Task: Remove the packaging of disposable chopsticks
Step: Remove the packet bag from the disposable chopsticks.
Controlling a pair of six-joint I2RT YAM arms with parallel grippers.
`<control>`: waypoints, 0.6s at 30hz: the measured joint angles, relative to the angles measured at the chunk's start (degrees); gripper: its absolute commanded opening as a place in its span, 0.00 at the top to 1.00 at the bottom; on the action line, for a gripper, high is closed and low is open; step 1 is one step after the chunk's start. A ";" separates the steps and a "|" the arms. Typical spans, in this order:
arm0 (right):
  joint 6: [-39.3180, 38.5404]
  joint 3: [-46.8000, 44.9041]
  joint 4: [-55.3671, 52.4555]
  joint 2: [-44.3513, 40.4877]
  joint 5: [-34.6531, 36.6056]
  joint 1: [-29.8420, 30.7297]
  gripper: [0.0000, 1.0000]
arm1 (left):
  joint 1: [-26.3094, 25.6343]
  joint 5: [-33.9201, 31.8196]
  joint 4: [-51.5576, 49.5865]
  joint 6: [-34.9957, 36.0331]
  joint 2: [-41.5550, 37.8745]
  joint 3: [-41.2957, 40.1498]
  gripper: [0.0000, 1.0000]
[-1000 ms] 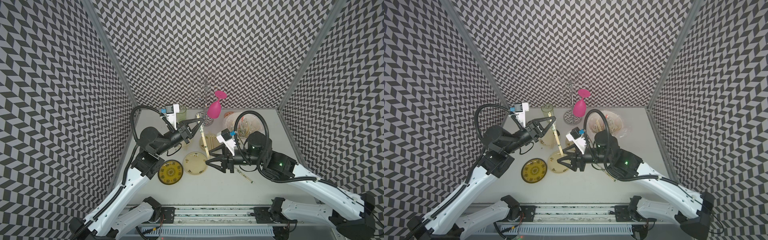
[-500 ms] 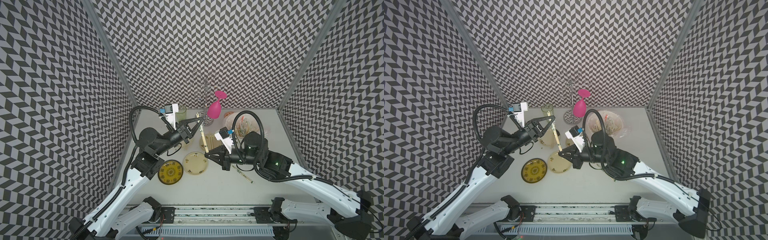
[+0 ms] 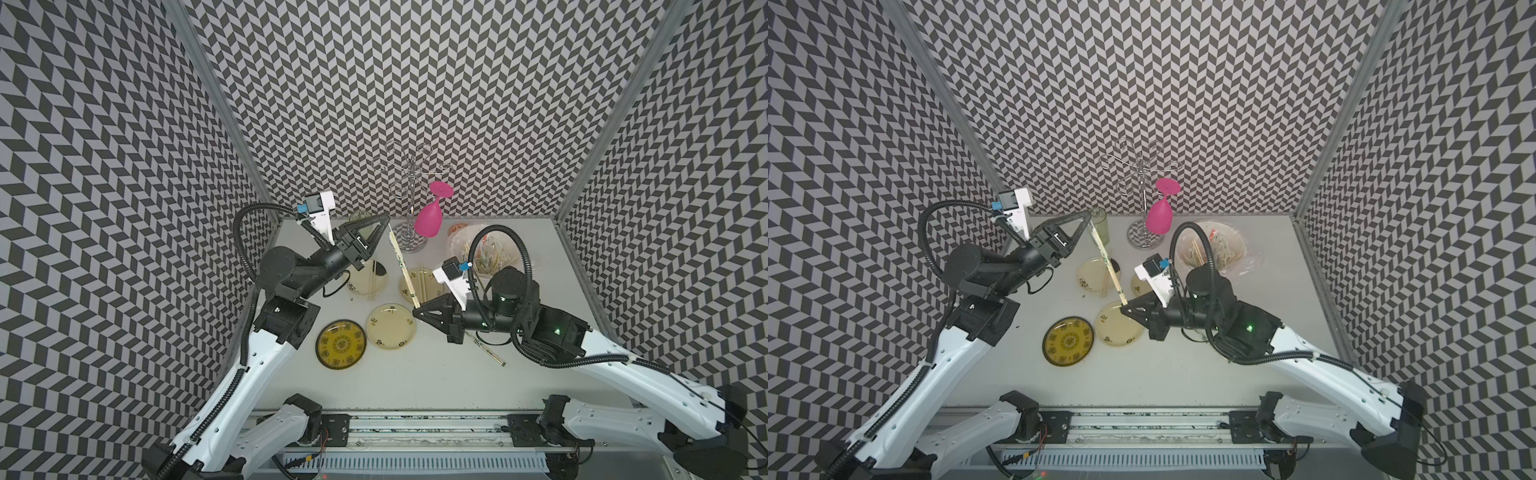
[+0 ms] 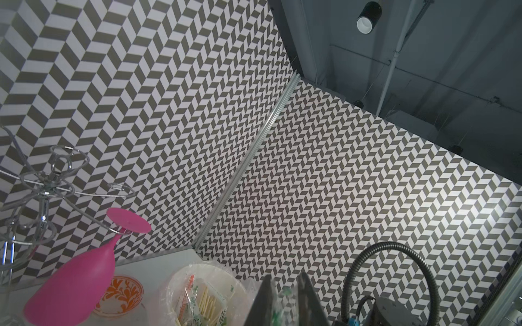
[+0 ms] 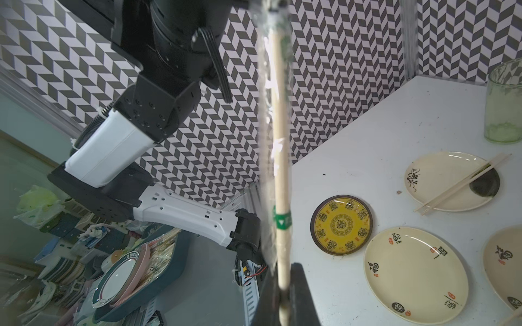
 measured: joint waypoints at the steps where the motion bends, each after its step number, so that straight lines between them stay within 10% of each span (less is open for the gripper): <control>1: 0.00 -0.13 -0.02 0.00 -0.20 0.00 1.00 | 0.44 0.59 0.74 -0.48 0.63 0.74 0.94; 10: 0.02 -0.20 -0.02 -0.33 -0.13 0.04 1.00 | 3.28 4.94 1.51 -0.50 2.78 3.93 0.97; 12: 0.04 -0.20 -0.04 -0.55 -0.04 0.04 1.00 | 5.09 5.18 0.13 0.90 1.90 3.93 0.42; 18: 0.02 -0.20 0.07 -1.16 -1.22 0.04 1.00 | 6.84 9.11 -0.20 1.05 -0.52 2.80 0.21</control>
